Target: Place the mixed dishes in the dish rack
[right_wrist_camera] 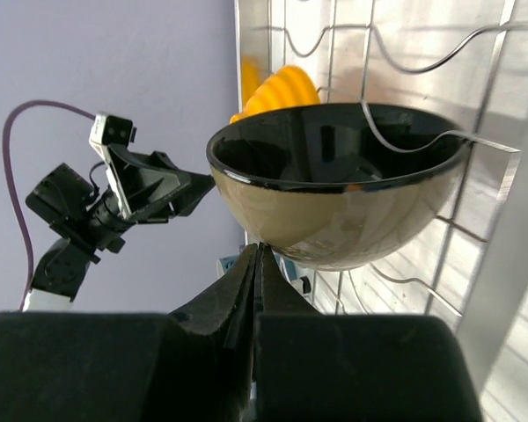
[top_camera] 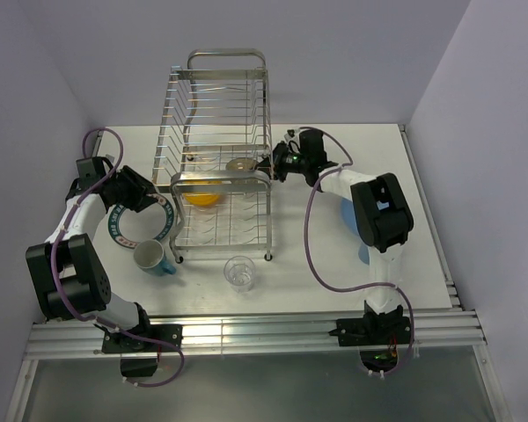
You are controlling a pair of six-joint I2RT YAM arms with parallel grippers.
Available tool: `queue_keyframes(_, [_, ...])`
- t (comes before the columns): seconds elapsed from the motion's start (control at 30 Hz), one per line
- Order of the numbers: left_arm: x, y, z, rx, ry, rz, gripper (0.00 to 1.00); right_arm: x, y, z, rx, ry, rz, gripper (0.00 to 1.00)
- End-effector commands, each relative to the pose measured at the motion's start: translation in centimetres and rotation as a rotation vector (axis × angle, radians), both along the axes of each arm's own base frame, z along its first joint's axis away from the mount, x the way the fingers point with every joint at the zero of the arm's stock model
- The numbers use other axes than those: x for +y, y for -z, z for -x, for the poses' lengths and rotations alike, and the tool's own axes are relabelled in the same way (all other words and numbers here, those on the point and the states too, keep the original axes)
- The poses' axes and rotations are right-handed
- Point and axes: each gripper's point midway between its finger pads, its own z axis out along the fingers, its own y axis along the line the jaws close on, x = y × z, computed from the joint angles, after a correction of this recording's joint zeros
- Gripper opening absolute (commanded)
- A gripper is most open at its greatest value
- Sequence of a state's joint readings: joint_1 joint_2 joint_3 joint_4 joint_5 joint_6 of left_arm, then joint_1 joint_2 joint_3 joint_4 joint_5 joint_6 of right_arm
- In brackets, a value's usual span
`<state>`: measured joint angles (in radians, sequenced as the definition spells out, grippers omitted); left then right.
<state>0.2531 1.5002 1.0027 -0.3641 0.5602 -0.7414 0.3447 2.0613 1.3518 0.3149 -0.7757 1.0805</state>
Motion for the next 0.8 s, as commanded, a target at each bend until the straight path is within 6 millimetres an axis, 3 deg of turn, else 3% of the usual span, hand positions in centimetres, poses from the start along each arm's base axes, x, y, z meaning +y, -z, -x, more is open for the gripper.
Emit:
queue_keyframes(0.0, [0.1,-2.1,-0.8,-0.071,0.022,-0.012,0.49,-1.8,0.9,-2.5,-0.026,0.085,0.032,0.00])
queue_keyframes(0.03, [0.1,-2.1,-0.9,-0.071,0.022,-0.015,0.50,-1.8,0.3,-3.1,-0.040,0.085,0.025,0.00])
queue_keyframes(0.2, [0.1,-2.0,-0.7,-0.068,0.026,-0.017,0.50,-1.4,1.0,-4.3,-0.013,0.073,0.029,0.00])
queue_keyframes(0.57, [0.1,-2.6,-0.5,-0.081,0.025,-0.024,0.51,-1.6,1.4,-3.0,-0.003,0.062,0.029,0.00])
queue_keyframes(0.77, [0.0,-2.7,-0.3,-0.081,0.029,-0.024,0.52,-1.2,2.1,-4.1,0.006,0.049,0.051,0.00])
